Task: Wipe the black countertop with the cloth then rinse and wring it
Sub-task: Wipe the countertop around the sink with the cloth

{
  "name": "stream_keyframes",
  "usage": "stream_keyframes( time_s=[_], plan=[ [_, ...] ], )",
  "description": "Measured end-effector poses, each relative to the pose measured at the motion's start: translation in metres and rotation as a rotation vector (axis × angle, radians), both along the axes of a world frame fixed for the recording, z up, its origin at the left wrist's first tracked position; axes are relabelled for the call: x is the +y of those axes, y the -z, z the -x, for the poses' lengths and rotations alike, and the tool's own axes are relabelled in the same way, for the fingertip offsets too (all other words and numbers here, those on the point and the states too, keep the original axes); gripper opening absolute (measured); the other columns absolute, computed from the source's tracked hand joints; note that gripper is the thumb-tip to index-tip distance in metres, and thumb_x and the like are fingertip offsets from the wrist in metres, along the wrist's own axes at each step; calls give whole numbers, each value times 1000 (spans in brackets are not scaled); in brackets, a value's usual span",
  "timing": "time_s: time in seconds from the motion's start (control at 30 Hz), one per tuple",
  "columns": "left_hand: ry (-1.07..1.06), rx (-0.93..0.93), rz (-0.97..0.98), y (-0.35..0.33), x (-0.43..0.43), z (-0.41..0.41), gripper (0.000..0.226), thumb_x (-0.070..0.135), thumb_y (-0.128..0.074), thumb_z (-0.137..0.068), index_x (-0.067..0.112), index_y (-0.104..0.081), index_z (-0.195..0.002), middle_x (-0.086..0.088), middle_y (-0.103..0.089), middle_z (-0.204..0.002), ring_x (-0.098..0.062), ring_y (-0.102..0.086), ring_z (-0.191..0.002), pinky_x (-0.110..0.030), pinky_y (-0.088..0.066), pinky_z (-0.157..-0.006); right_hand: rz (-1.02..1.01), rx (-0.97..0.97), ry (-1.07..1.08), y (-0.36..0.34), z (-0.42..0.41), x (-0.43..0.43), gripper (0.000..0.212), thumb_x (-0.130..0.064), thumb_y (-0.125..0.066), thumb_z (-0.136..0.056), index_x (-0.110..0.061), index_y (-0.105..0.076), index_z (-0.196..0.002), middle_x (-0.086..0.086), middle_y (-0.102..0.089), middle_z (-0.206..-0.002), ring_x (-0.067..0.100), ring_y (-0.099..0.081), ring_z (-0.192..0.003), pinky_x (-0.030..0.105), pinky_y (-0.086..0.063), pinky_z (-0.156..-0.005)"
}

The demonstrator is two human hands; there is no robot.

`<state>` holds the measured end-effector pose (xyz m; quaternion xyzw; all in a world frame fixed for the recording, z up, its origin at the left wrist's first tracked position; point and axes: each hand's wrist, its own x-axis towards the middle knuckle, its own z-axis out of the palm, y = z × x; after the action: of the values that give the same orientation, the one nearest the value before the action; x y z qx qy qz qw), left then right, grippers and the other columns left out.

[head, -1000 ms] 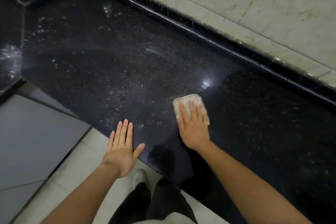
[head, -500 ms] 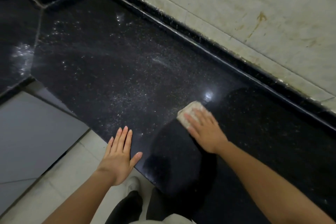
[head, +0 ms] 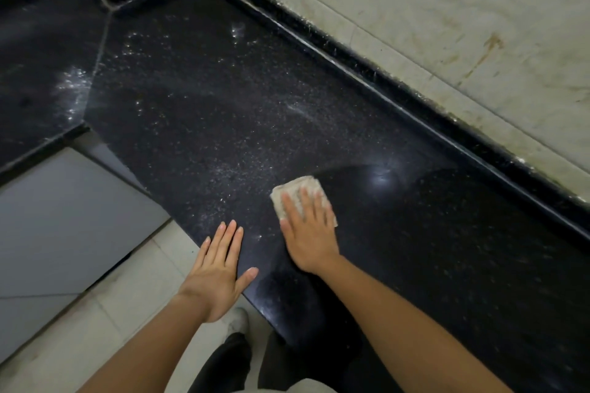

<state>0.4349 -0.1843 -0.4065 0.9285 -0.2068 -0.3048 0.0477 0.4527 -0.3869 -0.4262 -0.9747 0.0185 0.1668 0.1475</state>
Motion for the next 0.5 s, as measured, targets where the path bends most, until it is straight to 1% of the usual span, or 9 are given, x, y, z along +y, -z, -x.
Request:
stream_keyframes(
  time_s=[0.07,0.13,0.17,0.2,0.27,0.3,0.37,0.43,0.5],
  plan=[
    [-8,4,10,-1,-1,0,97,76,34,-57,21,36,-136,6,46,-142,-11,47,-127,-20,39,-94,-19,6,-182,-3,15,0,63,-62,18,-85,-40,17,-144,-4,31,-151,22,31,-141,38,22,-114],
    [-19,11,18,-2,-1,0,98,77,34,-55,21,36,-136,6,45,-143,-12,45,-128,-23,35,-102,-53,17,-376,-6,26,-19,61,-58,12,-85,-44,12,-144,-8,25,-154,17,30,-140,34,22,-113],
    [-21,9,15,-2,-1,0,98,77,35,-54,21,37,-135,5,44,-143,-13,45,-129,-26,30,-106,-33,-4,-471,-5,28,-31,57,-56,7,-89,-45,7,-145,-8,17,-156,17,23,-143,32,19,-114],
    [-22,5,9,-2,-1,1,99,77,36,-54,21,37,-135,4,44,-143,-14,44,-130,-29,26,-109,30,-41,-522,-2,29,-44,54,-54,3,-94,-44,-1,-147,-5,3,-159,19,9,-147,32,13,-116],
    [-19,-6,-5,-1,-1,1,98,76,36,-54,20,38,-134,3,44,-142,-15,43,-130,-32,22,-110,141,-47,-410,0,24,-71,57,-54,3,-98,-38,-16,-149,3,-26,-157,26,-21,-145,36,0,-115],
    [-19,-7,-8,-1,-1,1,97,76,36,-54,20,38,-134,4,44,-142,-15,43,-130,-32,22,-109,163,-28,-310,-1,18,-85,62,-56,9,-95,-36,-11,-150,5,-24,-158,27,-19,-146,37,2,-115],
    [-19,-7,-12,0,-2,1,96,75,35,-56,19,38,-134,5,45,-141,-15,43,-129,-32,22,-109,190,-12,-66,-2,8,-113,60,-58,9,-93,-37,8,-148,4,0,-162,23,4,-149,37,11,-116],
    [-19,-11,-14,0,-2,1,94,75,33,-58,19,38,-134,5,46,-140,-15,43,-129,-32,22,-109,137,42,236,-8,-4,-130,54,-49,-7,-100,-37,8,-150,3,10,-161,21,14,-147,39,12,-117],
    [-23,-21,-11,0,-2,2,95,75,34,-57,19,38,-135,5,46,-139,-15,44,-129,-30,23,-110,80,45,453,-10,-16,-123,54,-45,-14,-102,-36,6,-151,5,14,-161,24,17,-147,43,13,-117]
  ],
)
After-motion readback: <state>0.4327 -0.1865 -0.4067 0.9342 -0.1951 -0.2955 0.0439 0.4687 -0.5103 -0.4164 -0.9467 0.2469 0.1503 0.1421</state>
